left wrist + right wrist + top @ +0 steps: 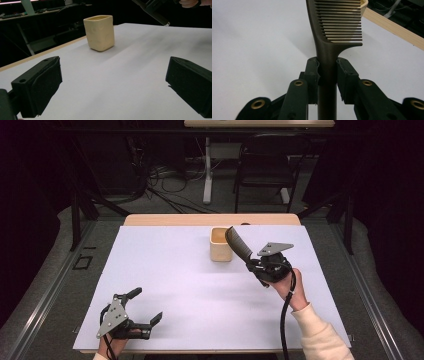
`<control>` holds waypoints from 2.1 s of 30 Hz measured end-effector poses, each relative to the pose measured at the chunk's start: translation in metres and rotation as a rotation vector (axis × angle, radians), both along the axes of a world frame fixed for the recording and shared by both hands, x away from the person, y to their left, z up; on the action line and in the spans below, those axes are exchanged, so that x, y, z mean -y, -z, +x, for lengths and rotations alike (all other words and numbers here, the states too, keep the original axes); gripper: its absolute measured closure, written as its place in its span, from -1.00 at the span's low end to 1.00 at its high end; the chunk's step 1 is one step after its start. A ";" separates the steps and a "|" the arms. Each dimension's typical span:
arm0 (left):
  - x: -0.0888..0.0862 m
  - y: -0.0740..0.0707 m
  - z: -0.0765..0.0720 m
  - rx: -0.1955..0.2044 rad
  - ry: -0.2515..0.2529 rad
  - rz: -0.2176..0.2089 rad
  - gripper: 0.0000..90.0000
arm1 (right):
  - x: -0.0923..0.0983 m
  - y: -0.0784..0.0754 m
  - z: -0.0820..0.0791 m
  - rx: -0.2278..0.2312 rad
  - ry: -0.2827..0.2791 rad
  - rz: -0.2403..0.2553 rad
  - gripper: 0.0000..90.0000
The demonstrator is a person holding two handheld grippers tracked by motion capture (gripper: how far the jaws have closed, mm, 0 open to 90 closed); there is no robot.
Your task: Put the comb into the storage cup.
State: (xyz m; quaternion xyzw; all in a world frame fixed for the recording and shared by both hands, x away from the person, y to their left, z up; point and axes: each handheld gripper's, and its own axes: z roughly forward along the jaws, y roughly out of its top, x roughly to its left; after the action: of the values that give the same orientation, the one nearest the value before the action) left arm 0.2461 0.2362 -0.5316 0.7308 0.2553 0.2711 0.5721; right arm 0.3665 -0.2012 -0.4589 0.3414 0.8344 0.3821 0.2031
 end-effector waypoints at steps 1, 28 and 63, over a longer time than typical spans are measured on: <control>0.000 0.000 0.000 0.000 -0.001 0.000 -0.99 | 0.000 0.000 0.000 0.001 0.000 0.001 0.60; -0.001 0.000 0.000 -0.007 -0.020 0.001 -0.98 | -0.014 -0.015 0.012 0.061 -0.004 0.042 0.60; -0.001 0.000 0.001 -0.007 -0.017 -0.008 -0.98 | -0.030 -0.031 0.049 0.108 -0.006 0.083 0.60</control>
State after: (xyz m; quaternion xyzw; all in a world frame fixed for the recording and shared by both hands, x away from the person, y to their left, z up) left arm 0.2466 0.2373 -0.5316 0.7272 0.2647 0.2724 0.5718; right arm 0.4160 -0.1708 -0.4276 0.3258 0.8068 0.4347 0.2323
